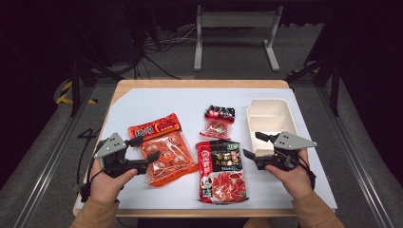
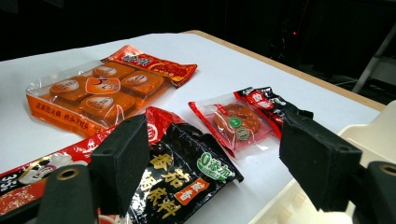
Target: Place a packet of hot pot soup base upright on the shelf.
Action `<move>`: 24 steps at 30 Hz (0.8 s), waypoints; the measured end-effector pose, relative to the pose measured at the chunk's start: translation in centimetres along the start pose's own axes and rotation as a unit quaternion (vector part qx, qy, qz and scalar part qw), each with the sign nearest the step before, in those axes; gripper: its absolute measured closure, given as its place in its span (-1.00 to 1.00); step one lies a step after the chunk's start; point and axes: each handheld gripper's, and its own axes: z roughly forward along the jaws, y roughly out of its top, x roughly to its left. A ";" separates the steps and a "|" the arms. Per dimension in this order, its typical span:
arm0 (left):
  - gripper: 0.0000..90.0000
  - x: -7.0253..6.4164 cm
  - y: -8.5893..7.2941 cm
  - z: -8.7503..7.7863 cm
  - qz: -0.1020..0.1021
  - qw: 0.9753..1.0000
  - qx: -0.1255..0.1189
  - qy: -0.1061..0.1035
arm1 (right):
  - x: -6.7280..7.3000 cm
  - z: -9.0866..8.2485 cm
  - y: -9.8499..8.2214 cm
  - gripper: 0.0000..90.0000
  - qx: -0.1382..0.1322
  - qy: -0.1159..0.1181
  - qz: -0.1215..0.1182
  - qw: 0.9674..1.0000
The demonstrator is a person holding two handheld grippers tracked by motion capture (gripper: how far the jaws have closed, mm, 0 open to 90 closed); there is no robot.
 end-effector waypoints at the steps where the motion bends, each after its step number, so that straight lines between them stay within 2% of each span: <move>1: -0.61 -0.2 0.2 0.3 0.000 1.000 0.005 -0.005 | 0.0 -0.1 0.1 -0.43 0.001 -0.001 0.001 1.000; 5: -0.63 -0.8 0.9 1.8 0.010 0.999 0.026 -0.019 | -0.1 -0.3 0.3 -0.42 -0.002 -0.005 0.002 1.000; 7: -0.63 -1.0 1.2 2.7 0.021 0.999 0.035 -0.027 | -0.2 -0.3 0.3 -0.41 -0.001 -0.004 0.005 1.000; 10: -0.63 -1.3 1.7 4.1 0.030 0.998 0.041 -0.035 | -0.3 -0.3 0.3 -0.40 -0.003 -0.002 0.008 1.000; 15: -0.63 -1.4 2.2 5.5 0.022 0.998 0.043 -0.051 | -0.3 -0.3 0.2 -0.39 0.002 0.001 0.010 1.000; 19: -0.63 -1.5 2.6 6.1 0.021 0.997 0.041 -0.056 | -0.3 -0.4 0.1 -0.23 0.015 0.002 0.006 1.000; 20: -0.63 -1.6 2.9 6.5 0.016 0.997 0.037 -0.065 | -0.2 -0.4 0.1 -0.03 0.013 0.018 0.012 1.000; 22: -0.62 -1.7 3.2 7.0 0.007 0.997 0.036 -0.072 | -0.2 -0.4 0.1 0.01 0.012 0.021 0.009 1.000; 24: -0.60 -1.7 3.2 7.4 0.007 0.997 0.038 -0.071 | -0.2 -0.4 0.2 0.03 0.008 0.020 0.004 1.000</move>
